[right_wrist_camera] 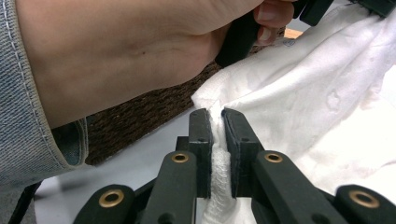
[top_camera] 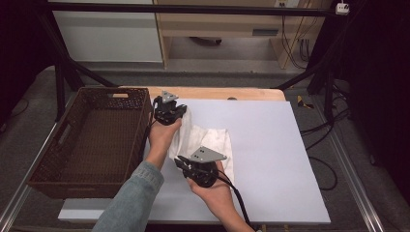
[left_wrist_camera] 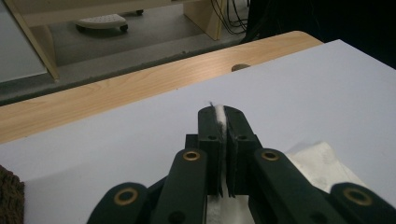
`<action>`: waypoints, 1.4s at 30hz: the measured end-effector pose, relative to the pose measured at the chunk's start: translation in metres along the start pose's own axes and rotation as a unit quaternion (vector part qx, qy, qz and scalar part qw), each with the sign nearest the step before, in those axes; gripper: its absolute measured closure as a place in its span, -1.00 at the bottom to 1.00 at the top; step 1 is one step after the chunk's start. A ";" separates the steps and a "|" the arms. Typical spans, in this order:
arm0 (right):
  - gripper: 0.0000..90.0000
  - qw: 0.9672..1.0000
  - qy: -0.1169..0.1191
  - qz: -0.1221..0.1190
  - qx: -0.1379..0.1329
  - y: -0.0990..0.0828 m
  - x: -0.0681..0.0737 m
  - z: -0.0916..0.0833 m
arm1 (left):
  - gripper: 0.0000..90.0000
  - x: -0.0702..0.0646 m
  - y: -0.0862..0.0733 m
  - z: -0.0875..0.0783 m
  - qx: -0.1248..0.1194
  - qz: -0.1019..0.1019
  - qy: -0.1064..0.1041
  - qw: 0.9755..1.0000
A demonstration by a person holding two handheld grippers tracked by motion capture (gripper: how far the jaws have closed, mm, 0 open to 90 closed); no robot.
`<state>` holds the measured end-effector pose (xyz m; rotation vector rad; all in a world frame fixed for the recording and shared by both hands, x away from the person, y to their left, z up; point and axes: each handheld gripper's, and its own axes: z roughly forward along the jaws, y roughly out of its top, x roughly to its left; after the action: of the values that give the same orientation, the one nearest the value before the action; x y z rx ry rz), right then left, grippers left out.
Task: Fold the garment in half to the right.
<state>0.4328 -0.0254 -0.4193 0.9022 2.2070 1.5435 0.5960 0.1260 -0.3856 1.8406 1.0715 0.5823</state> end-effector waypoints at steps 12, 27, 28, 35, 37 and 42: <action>0.84 1.000 -0.001 -0.001 0.000 -0.002 -0.004 -0.005 | 0.93 -0.003 0.000 0.001 -0.002 -0.004 0.000 1.000; 0.84 1.000 0.000 -0.001 0.001 -0.004 -0.005 -0.006 | 0.93 -0.009 0.001 0.001 -0.002 0.002 -0.007 1.000; 0.84 1.000 0.000 -0.001 0.001 -0.004 -0.005 -0.006 | 0.93 -0.009 0.001 0.001 -0.002 0.002 -0.007 1.000; 0.84 1.000 -0.001 -0.003 0.001 -0.005 -0.006 -0.007 | 0.93 -0.008 0.002 0.001 0.000 -0.001 -0.008 1.000; 0.84 1.000 -0.001 -0.003 0.001 -0.005 -0.007 -0.008 | 0.93 -0.009 0.004 0.002 0.001 0.001 -0.009 1.000; 0.84 1.000 -0.003 -0.002 -0.001 -0.006 -0.009 -0.012 | 0.93 -0.014 0.006 0.004 0.002 0.003 -0.012 1.000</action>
<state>0.4314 -0.0412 -0.4209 0.9013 2.2016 1.5378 0.5945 0.1109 -0.3824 1.8510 1.0520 0.5600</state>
